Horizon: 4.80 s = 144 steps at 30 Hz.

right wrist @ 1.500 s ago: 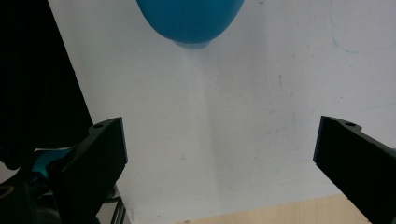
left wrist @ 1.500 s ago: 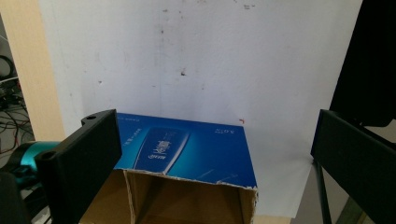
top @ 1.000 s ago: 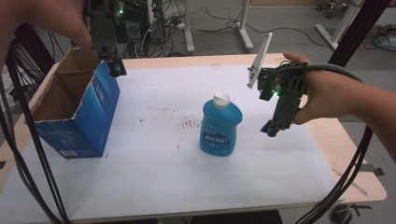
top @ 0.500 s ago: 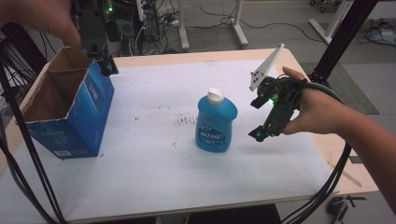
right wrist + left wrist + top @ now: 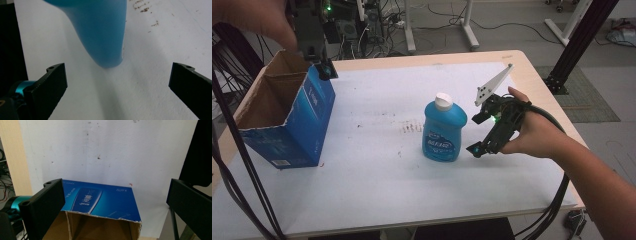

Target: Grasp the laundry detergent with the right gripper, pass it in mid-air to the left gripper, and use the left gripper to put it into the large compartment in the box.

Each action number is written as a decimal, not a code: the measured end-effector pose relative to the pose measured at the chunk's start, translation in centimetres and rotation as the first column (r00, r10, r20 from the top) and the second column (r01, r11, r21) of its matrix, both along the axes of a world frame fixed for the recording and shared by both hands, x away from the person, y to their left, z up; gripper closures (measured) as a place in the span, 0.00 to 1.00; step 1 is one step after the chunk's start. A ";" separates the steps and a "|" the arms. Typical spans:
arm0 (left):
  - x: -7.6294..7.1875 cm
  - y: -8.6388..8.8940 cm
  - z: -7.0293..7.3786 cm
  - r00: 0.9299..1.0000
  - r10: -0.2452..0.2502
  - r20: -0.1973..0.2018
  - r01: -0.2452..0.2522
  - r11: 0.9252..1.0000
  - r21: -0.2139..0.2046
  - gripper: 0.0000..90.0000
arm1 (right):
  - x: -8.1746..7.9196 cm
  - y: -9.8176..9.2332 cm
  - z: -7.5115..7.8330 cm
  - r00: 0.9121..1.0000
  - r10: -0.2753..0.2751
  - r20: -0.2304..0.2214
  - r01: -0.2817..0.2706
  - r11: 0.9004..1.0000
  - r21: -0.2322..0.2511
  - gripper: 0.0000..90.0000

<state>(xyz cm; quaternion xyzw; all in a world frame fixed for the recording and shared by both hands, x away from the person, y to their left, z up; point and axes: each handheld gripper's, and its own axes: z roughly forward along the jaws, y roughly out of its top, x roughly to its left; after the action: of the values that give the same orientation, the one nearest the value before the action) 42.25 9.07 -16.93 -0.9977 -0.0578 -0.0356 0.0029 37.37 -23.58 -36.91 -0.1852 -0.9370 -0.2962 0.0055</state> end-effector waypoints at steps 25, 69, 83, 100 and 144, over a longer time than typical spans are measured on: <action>-0.1 0.4 -0.1 1.000 0.008 0.003 -0.008 1.000 0.000 0.02 | 0.1 1.9 -3.6 0.999 -0.029 0.013 0.025 0.973 0.229 0.01; -0.2 0.7 -0.3 1.000 0.015 0.003 -0.015 1.000 0.008 0.02 | 0.0 2.7 -6.1 0.995 -0.079 0.058 0.040 0.868 0.494 0.10; -0.1 0.8 -0.4 1.000 0.023 0.000 -0.023 1.000 0.007 0.02 | -0.1 2.6 -6.2 0.994 -0.081 0.079 0.029 0.857 0.514 0.18; -0.1 0.8 -0.5 1.000 0.017 0.004 -0.017 1.000 0.018 0.02 | -0.2 2.8 -6.3 0.993 -0.071 0.097 0.009 0.851 0.525 0.29; -0.2 0.1 -1.5 1.000 0.001 -0.011 -0.001 1.000 0.031 0.02 | -1.4 3.4 -5.0 0.977 -0.022 0.213 -0.091 0.858 0.506 0.50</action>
<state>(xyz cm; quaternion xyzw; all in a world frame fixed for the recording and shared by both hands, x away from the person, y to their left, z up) 42.04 9.21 -18.42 -0.9977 -0.0576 -0.0311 0.0188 36.00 -20.22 -41.95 -0.1278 -0.8226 -0.5527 -0.0398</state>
